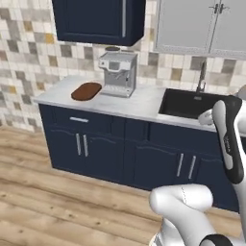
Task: Retrieve the chicken drumstick from the fridge and place it on the cutting board.
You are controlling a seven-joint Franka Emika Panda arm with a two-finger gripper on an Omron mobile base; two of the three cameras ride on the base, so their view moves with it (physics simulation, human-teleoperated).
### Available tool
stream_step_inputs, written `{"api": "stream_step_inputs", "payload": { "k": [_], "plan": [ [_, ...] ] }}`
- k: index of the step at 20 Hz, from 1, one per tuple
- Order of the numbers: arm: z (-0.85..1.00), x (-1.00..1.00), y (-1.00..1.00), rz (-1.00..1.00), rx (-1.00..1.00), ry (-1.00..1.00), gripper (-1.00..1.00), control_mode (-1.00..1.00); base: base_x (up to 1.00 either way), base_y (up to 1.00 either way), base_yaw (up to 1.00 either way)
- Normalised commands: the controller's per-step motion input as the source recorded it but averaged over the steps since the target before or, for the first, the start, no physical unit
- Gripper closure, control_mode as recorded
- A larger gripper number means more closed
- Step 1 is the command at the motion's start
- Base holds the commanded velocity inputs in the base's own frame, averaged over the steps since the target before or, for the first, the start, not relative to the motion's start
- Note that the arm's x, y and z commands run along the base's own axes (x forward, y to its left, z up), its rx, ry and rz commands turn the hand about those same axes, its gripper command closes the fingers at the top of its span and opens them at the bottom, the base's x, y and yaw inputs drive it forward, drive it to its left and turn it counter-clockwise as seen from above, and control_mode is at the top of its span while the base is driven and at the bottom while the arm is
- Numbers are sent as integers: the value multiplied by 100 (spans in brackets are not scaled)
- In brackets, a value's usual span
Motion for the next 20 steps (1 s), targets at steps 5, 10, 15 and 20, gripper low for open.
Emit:
{"api": "stream_step_inputs", "payload": {
  "k": [5, 10, 15, 20],
  "plan": [
    [0, 0, 0, 0, 0, 0, 100, 100, 100, 100, -24],
    [0, 0, 0, 0, 0, 0, 100, 100, 100, 100, -27],
    [0, 0, 0, 0, 0, 0, 100, 100, 100, 100, -30],
    [0, 0, 0, 0, 0, 0, 100, 100, 100, 100, -38]
  ]
}}
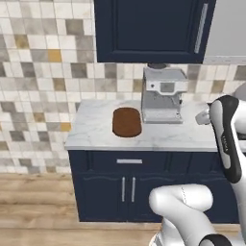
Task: Retrieve the chicken drumstick from the fridge and place it on the cutting board.
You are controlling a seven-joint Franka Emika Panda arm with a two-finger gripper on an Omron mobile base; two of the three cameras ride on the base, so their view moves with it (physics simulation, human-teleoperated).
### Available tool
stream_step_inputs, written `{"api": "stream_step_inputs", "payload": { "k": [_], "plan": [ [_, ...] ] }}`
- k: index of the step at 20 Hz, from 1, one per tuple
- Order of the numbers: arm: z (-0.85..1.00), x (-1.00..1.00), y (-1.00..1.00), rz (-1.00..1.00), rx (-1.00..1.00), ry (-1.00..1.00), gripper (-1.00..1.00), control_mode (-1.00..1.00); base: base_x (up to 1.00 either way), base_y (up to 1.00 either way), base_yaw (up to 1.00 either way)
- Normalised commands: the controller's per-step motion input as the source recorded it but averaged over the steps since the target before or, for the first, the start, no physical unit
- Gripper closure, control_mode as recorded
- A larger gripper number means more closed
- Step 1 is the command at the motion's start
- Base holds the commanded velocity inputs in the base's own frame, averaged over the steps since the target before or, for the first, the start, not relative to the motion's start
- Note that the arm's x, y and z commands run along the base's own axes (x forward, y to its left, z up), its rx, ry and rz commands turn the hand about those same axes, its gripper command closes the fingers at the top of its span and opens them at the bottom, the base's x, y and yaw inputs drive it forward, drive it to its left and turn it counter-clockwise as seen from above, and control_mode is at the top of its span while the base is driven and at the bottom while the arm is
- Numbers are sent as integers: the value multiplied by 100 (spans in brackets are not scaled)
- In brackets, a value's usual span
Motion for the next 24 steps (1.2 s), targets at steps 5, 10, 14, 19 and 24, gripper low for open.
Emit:
{"api": "stream_step_inputs", "payload": {
  "k": [5, 10, 14, 19, 24],
  "plan": [
    [0, 0, 0, 0, 0, 0, 100, 100, 97, 100, -40],
    [0, 0, 0, 0, 0, 0, 100, 100, 53, 100, -31],
    [0, 0, 0, 0, 0, 0, 100, 100, 5, 35, -2],
    [0, 0, 0, 0, 0, 0, 100, 100, 12, 27, 0],
    [-1, 11, 3, 0, 0, 0, 100, -100, 11, 1, -1]
  ]
}}
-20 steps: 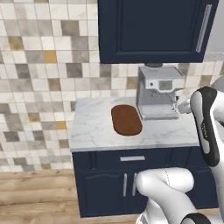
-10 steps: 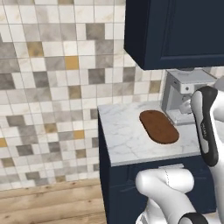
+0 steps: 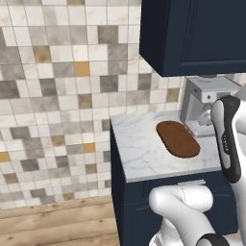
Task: Retrieve the chicken drumstick from the fridge and place it on the cutting board.
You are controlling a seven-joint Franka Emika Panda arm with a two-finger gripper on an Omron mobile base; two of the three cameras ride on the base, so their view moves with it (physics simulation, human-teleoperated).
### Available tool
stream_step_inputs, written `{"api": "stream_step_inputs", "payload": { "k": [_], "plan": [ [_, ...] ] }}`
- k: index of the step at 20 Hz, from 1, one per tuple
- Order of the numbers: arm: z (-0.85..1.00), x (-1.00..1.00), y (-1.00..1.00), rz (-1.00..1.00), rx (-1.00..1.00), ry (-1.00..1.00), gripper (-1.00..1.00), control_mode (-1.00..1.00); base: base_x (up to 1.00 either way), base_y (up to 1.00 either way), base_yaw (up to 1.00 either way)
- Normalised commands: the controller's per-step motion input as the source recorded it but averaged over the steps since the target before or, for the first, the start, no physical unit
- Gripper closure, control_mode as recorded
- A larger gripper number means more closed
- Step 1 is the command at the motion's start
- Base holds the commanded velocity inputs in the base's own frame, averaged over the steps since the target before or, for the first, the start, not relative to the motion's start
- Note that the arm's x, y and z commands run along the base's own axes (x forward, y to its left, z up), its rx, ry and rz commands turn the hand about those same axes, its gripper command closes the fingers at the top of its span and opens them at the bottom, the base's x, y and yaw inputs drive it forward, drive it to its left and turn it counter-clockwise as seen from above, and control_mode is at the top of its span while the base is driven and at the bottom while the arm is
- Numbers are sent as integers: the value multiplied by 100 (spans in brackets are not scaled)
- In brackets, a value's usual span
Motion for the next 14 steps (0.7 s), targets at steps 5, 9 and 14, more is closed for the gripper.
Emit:
{"api": "stream_step_inputs", "payload": {
  "k": [5, 9, 14],
  "plan": [
    [-29, 77, 22, -1, -7, 12, 100, -100, 0, 0, 0],
    [-38, 83, 0, 0, -9, 20, 100, -100, 0, 0, 0],
    [-58, 70, 0, 0, -9, 17, 100, -100, 0, 0, 0]
  ]
}}
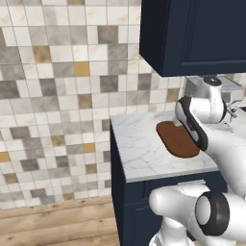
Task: Retrieve the chicken drumstick from the fridge and place it on the cutting board.
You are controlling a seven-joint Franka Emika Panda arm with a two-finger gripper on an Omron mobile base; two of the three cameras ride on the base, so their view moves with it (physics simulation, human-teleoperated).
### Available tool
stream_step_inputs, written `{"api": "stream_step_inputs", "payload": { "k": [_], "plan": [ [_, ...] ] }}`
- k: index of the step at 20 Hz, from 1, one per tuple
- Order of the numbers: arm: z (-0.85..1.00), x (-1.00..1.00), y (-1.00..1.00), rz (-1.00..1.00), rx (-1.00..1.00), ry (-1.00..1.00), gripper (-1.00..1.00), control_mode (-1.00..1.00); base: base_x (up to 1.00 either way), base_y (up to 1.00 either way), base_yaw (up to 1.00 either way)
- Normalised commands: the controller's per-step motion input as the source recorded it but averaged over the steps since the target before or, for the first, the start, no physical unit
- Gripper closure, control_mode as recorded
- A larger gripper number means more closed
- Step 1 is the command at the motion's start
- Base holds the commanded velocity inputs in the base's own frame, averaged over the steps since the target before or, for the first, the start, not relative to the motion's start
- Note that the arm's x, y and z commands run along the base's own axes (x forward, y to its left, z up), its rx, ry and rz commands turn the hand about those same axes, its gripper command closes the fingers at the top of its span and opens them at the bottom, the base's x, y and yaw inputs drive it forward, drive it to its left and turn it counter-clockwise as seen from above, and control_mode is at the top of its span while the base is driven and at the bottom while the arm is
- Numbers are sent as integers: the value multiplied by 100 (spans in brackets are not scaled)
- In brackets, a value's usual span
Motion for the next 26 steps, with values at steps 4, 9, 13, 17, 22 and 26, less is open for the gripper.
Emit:
{"api": "stream_step_inputs", "payload": {
  "k": [4, 9, 13, 17, 22, 26],
  "plan": [
    [-73, 46, 0, 1, -7, 9, 100, -100, 0, 0, 0],
    [-76, 13, -3, 7, -3, 0, 100, -100, 0, 0, 0],
    [-45, 30, -12, 4, -7, -3, 100, -100, 0, 0, 0],
    [-31, 44, -23, 3, -3, -7, 100, -100, 0, 0, 0],
    [-40, 47, -17, 4, -5, -2, 100, -100, 0, 0, 0],
    [-32, 49, -14, 4, -1, -3, 100, -100, 0, 0, 0]
  ]
}}
